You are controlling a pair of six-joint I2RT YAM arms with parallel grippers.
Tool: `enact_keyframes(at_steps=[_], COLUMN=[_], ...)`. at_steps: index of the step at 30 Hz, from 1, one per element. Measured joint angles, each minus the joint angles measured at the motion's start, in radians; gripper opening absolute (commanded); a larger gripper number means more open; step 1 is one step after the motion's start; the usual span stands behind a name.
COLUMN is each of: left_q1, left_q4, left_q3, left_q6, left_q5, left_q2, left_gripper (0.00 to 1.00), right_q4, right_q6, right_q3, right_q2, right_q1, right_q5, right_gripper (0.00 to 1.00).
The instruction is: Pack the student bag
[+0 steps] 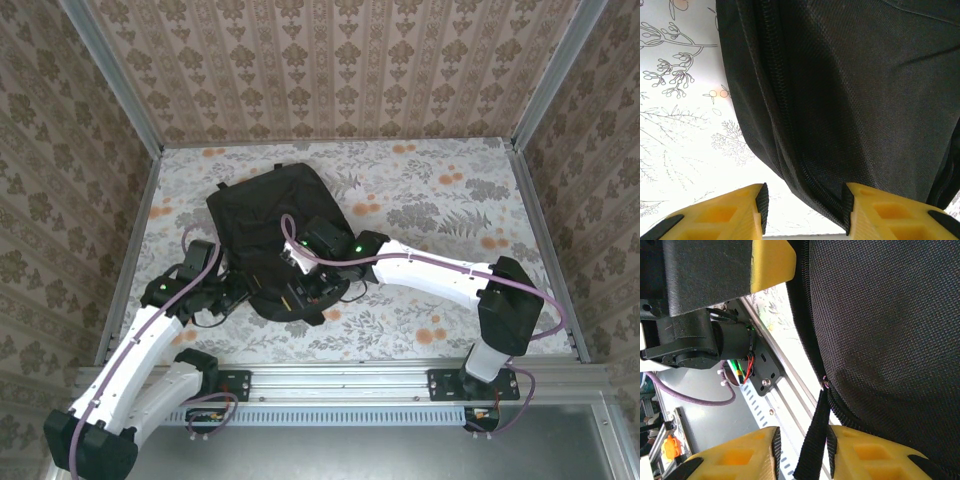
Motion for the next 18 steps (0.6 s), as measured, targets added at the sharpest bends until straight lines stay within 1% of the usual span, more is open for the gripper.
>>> enact_keyframes(at_steps=[6,9,11,13,15,18], left_q1=[0.000,0.000,0.000,0.001,0.001,0.001], left_q4=[0.005,0.005,0.006,0.007,0.006,0.003], left_q3=[-0.007,-0.008,-0.010,-0.014,-0.018,-0.018], left_q6=[0.000,0.000,0.000,0.000,0.000,-0.001], left_q5=[0.000,0.000,0.000,0.000,0.002,0.003], left_q2=[-0.009,-0.013,-0.016,-0.018,-0.020,-0.026], left_gripper=[0.45,0.45,0.45,0.45,0.47,0.55], right_q4=[0.000,0.000,0.000,0.001,0.003,0.019], right_q6=[0.002,0.005,0.012,0.022,0.026,0.039], right_q3=[0.002,0.003,0.004,0.005,0.006,0.006], right_q2=[0.004,0.017,0.027,0.035,0.043,0.046], right_q1=[0.005,0.008,0.011,0.013,0.015,0.014], right_q5=[0.000,0.000,0.000,0.001,0.001,-0.003], right_gripper=[0.34,0.31,0.24,0.10,0.00,0.00])
